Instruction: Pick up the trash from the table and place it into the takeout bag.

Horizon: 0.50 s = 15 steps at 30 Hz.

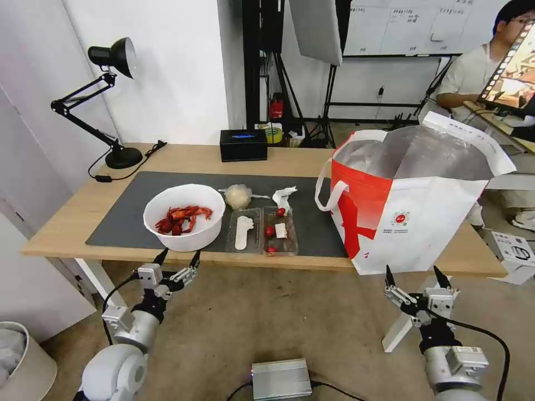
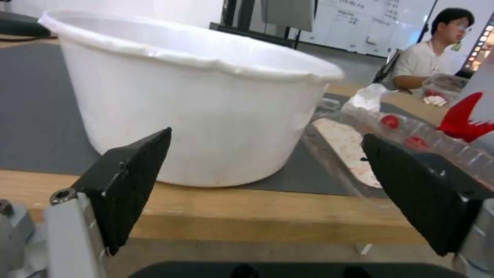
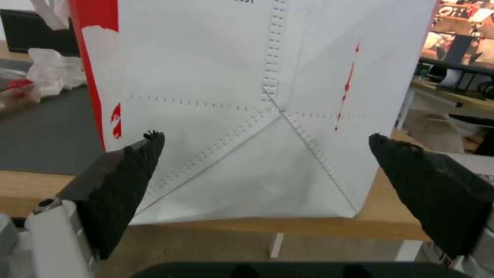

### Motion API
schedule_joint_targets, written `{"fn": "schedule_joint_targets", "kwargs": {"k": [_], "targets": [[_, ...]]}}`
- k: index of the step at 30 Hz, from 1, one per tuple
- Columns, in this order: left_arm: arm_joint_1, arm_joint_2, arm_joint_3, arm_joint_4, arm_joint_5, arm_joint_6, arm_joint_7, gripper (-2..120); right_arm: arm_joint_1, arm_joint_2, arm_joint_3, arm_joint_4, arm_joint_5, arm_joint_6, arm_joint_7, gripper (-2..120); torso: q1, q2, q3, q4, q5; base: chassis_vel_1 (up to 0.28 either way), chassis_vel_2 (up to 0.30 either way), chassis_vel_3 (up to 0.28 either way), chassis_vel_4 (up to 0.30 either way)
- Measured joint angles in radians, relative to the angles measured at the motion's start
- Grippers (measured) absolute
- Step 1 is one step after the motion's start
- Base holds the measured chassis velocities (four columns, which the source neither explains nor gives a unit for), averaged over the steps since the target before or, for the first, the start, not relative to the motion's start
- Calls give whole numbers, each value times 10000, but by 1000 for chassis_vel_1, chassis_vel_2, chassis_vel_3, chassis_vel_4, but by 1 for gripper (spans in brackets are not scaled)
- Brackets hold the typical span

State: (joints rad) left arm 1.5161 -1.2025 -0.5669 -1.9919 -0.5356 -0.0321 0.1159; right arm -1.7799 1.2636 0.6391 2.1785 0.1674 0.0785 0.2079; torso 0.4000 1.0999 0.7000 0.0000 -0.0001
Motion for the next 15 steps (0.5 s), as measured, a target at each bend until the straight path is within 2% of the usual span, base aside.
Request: {"fn": "schedule_joint_targets", "kwargs": {"k": [8, 11, 15], "targets": [[212, -18, 14, -392, -3, 237, 69, 100, -15, 15, 15, -8, -1, 78, -34, 100, 0, 0, 0, 0, 1, 0, 0, 0, 0], [308, 26, 54, -689, -276, 549, 57, 100, -22, 3, 27, 15, 2, 83, -39, 100, 0, 1, 0, 0, 1, 0, 0, 0, 0], [405, 130, 273, -1425, -1200, 1408, -221, 100, -24, 1, 30, 35, 7, 86, -42, 100, -1, 0, 0, 0, 1, 0, 0, 0, 0]]}}
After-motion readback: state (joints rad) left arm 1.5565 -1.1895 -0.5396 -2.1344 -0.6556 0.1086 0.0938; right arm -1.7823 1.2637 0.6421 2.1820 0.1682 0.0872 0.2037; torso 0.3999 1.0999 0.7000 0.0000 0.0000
